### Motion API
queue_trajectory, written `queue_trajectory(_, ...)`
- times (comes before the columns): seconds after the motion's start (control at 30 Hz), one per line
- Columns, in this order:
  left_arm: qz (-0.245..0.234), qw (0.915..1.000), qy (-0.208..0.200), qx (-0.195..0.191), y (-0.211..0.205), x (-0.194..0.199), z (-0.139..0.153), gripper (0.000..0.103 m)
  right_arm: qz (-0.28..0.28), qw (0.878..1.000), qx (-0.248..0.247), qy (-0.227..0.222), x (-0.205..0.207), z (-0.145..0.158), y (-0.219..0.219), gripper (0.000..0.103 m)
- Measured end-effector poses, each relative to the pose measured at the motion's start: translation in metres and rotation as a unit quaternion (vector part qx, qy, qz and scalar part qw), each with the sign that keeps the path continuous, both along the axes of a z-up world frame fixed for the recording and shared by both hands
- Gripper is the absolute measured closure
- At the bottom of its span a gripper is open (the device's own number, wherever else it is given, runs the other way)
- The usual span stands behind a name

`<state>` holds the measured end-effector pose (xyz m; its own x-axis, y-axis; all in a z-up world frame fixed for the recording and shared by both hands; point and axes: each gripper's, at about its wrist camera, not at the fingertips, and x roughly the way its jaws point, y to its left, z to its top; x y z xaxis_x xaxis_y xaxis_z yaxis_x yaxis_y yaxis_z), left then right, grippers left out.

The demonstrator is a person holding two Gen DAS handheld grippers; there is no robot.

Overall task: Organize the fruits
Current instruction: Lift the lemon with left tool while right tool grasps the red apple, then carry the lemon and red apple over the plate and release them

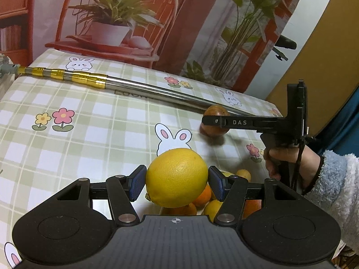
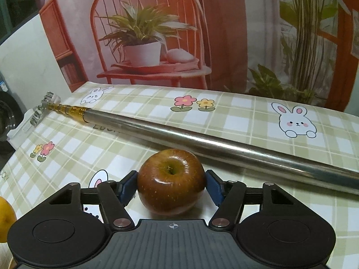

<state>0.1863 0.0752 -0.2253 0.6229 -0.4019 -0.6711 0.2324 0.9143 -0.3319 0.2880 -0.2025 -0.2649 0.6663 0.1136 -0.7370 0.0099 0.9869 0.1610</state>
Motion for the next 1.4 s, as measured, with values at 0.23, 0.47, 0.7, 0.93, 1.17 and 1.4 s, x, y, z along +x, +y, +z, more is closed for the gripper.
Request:
queue_trajectory(0.23,-0.011,0.9999,-0.006,0.001,-0.004,-0.011,0.002,0.040,-0.010,0.999,0.006,-0.031,-0.020,0.018,0.001,0.043)
queue_trajectory(0.47,-0.024,0.9997,-0.005,0.003,-0.009,-0.022,0.000,0.040,-0.008,0.998,0.013,-0.055,-0.060,0.042,0.002,0.043)
queue_trajectory(0.7,-0.031,0.9994,-0.004,0.013,-0.013,-0.026,0.001,0.040,-0.005,0.997,0.010,-0.071,-0.110,0.060,0.014,0.043)
queue_trajectory(0.93,-0.034,0.9991,-0.018,0.021,-0.015,-0.039,0.011,0.040,0.002,0.996,0.011,-0.089,-0.161,0.079,0.032,0.043)
queue_trajectory(1.17,-0.036,0.9986,-0.036,0.015,-0.016,-0.062,0.020,0.040,-0.023,0.995,0.045,-0.087,-0.203,0.089,0.039,0.043)
queue_trajectory(1.4,-0.037,0.9984,-0.041,0.016,-0.013,-0.083,0.021,0.040,-0.010,0.998,0.030,-0.049,-0.235,0.082,0.063,0.043)
